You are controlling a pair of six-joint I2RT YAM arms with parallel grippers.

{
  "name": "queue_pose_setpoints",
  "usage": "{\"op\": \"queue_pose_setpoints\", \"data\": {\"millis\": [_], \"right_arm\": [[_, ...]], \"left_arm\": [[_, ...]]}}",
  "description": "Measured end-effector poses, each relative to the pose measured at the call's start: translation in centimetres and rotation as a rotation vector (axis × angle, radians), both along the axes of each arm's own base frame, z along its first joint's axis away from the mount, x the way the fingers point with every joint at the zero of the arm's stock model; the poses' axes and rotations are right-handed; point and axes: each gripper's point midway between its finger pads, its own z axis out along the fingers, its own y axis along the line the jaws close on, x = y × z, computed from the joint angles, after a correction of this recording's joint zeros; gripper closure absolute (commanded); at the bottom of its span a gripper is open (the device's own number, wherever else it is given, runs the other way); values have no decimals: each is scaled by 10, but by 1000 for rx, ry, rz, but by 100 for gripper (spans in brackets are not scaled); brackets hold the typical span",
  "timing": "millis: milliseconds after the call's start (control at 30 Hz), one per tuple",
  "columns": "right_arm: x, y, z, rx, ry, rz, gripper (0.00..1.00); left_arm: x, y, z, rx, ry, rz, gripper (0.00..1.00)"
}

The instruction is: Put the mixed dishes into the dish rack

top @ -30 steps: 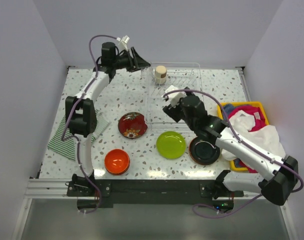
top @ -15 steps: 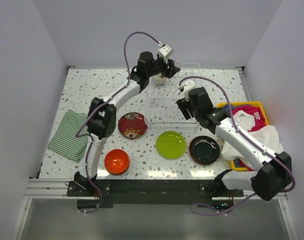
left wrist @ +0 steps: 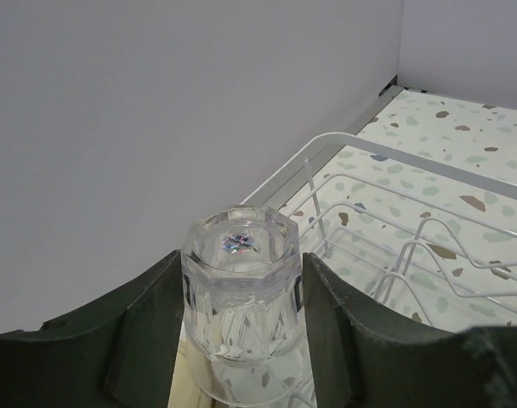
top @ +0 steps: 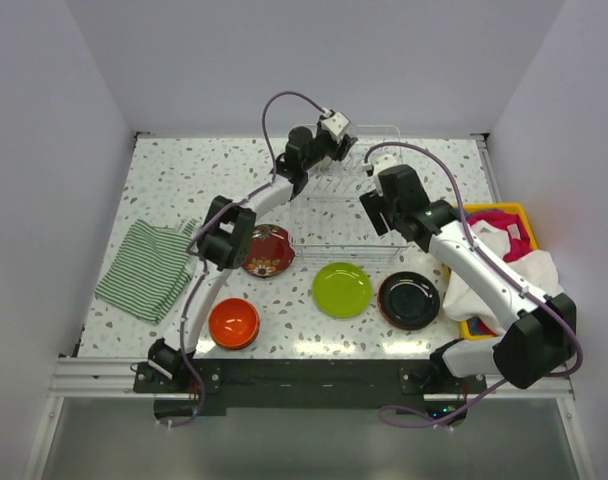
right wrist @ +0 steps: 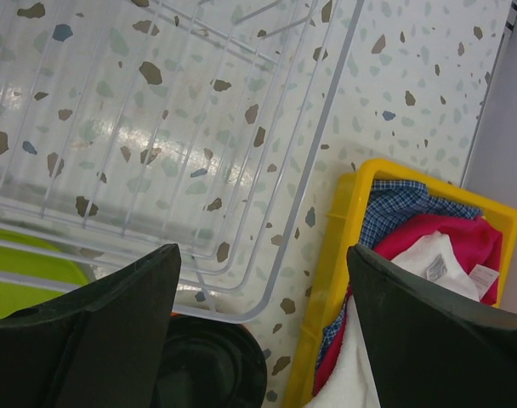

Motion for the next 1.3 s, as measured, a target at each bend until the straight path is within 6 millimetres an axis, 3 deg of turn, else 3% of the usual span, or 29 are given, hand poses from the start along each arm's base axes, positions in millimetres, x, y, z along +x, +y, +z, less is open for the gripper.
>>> {"op": "queue_pose_setpoints", "data": {"millis": [633,667,700,767,800,1067,1167,1300], "right_arm": [[-4,-4,-12,13,32,-29,17],[-4,-4,-13,13,33,-30,17],[-4,-4,-13,13,34,-31,17],[-3,-4,-14,13,36,-33,17],[-3,-4,-16,13,39,-36,17],[4,-11,-26,11,60,-66,17],[9,-14,-31,12,68,-75,17],[14,-17,-37,20,78,-84,17]], "left_arm": [[5,-18,-20,28,-60,50,97],[5,-17,-22,39,-58,50,95],[5,-17,-26,54,-51,47,84],[4,-17,-32,73,-39,43,77],[4,-17,-35,85,-34,43,69],[5,-15,-44,126,-28,45,35],[5,-15,-45,130,-23,47,25],[5,-14,-47,132,-18,49,20]]}}
